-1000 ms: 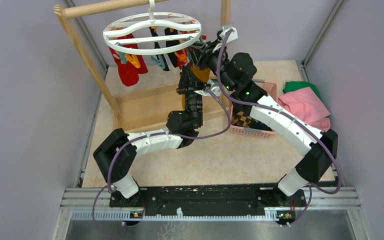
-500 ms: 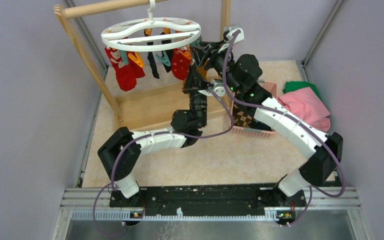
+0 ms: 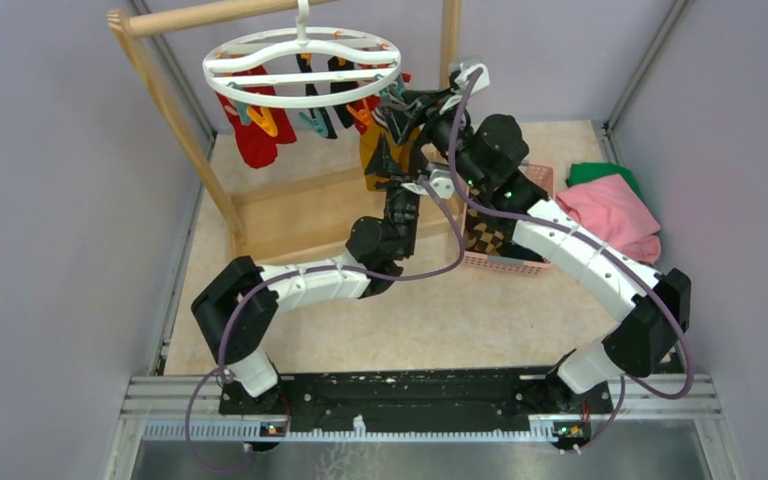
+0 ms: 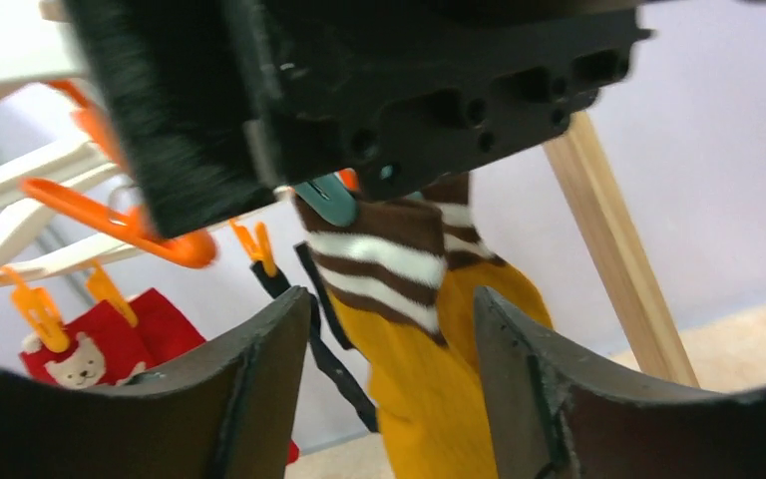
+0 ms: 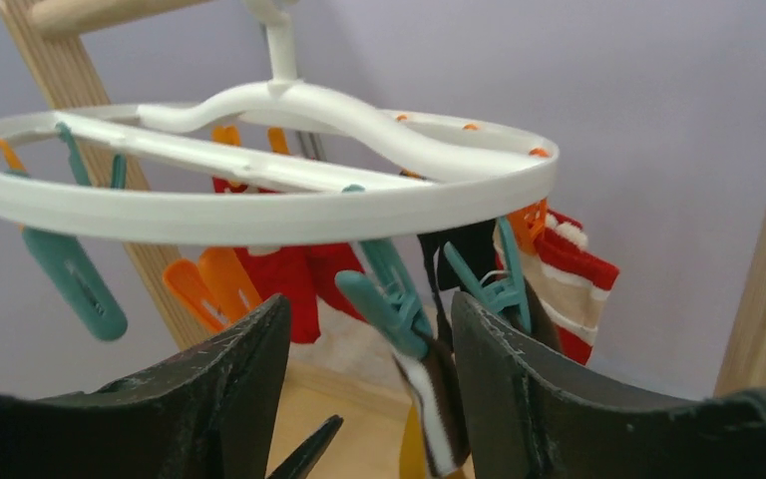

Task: Clip the socks to the hanger
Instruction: Clamp the sock onto the hanger.

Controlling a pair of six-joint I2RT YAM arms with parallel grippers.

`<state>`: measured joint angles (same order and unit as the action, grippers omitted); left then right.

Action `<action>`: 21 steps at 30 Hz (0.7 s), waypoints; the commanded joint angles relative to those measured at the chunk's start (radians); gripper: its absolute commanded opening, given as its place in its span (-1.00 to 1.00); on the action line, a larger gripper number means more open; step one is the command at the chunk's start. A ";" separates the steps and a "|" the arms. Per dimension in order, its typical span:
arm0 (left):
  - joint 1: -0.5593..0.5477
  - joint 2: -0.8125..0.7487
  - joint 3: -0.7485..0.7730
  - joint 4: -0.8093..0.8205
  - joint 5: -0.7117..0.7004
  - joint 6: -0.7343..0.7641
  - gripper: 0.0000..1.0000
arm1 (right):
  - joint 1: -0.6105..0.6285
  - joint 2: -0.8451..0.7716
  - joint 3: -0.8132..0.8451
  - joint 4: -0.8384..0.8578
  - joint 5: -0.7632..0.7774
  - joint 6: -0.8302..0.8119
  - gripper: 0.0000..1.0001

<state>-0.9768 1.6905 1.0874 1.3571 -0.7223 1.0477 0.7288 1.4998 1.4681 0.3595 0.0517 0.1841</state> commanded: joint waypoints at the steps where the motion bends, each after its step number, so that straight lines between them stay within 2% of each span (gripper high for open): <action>1: -0.014 -0.117 -0.102 -0.248 0.095 -0.204 0.41 | -0.002 -0.049 -0.056 0.028 -0.153 -0.015 0.24; 5: -0.017 -0.262 -0.244 -0.411 0.229 -0.421 0.55 | -0.037 -0.076 -0.099 0.045 -0.221 -0.033 0.38; 11: -0.013 -0.454 -0.456 -0.568 0.484 -0.635 0.65 | -0.075 -0.145 -0.214 0.114 -0.246 -0.042 0.46; 16: 0.004 -0.575 -0.611 -0.603 0.639 -0.794 0.72 | -0.103 -0.233 -0.359 0.194 -0.238 -0.065 0.50; 21: 0.047 -0.652 -0.778 -0.519 0.801 -0.941 0.77 | -0.113 -0.281 -0.518 0.296 -0.257 -0.086 0.52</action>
<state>-0.9585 1.0946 0.4034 0.7795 -0.1009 0.2821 0.6300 1.2594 1.0370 0.5278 -0.1719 0.1295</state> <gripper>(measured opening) 0.879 0.757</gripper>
